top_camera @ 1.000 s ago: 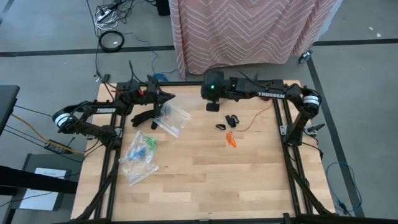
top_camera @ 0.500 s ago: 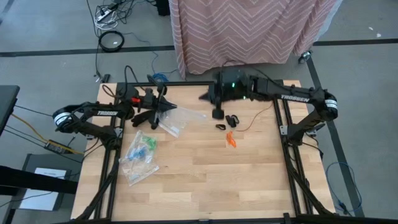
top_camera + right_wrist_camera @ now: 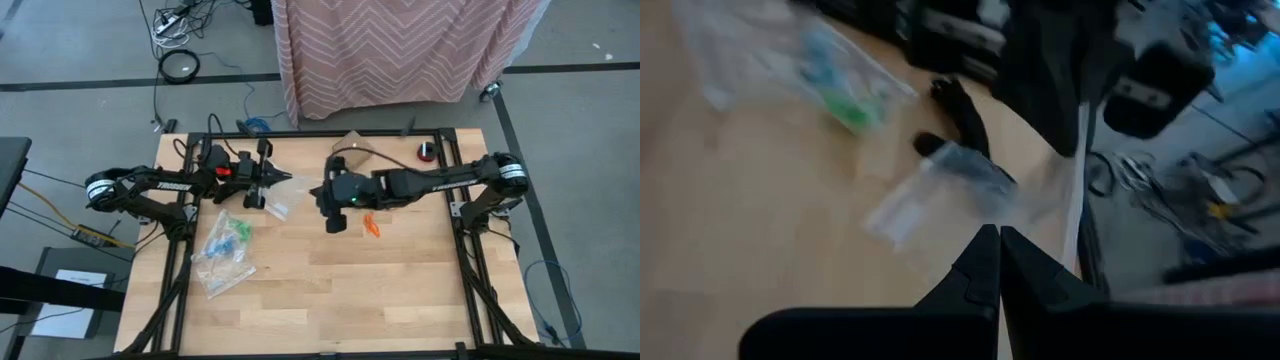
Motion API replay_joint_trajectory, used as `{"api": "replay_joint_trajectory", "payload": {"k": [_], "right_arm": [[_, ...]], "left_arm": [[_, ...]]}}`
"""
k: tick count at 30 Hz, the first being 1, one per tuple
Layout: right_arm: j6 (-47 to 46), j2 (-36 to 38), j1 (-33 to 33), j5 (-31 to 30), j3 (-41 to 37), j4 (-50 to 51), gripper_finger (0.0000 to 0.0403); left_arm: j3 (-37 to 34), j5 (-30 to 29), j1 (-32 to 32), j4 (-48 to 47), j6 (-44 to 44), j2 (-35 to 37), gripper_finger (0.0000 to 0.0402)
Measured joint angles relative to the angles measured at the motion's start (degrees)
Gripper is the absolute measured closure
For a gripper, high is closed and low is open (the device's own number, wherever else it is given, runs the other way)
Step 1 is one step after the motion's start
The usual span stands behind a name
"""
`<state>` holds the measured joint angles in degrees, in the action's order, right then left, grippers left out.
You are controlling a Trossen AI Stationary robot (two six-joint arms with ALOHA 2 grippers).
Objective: Sort rubber bands
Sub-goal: Open the transparent zip bag
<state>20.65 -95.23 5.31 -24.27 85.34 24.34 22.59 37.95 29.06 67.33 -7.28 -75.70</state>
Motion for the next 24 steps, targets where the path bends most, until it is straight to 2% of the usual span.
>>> {"api": "replay_joint_trajectory", "payload": {"k": [8,21,24], "right_arm": [[-0.1,0.9,0.0,-4.7,0.0,-2.8,0.0403],[-4.6,0.6,-3.3,-4.0,0.0,0.3,0.0403],[-5.4,0.5,-4.2,-0.6,0.0,0.4,0.0403]], "left_arm": [[0.0,-4.1,-1.0,-2.9,-1.1,0.0,0.0401],[0.0,-4.5,-1.2,-2.5,-1.6,0.0,0.0401],[0.0,-4.8,-1.2,-2.5,-1.6,0.0,0.0401]]}}
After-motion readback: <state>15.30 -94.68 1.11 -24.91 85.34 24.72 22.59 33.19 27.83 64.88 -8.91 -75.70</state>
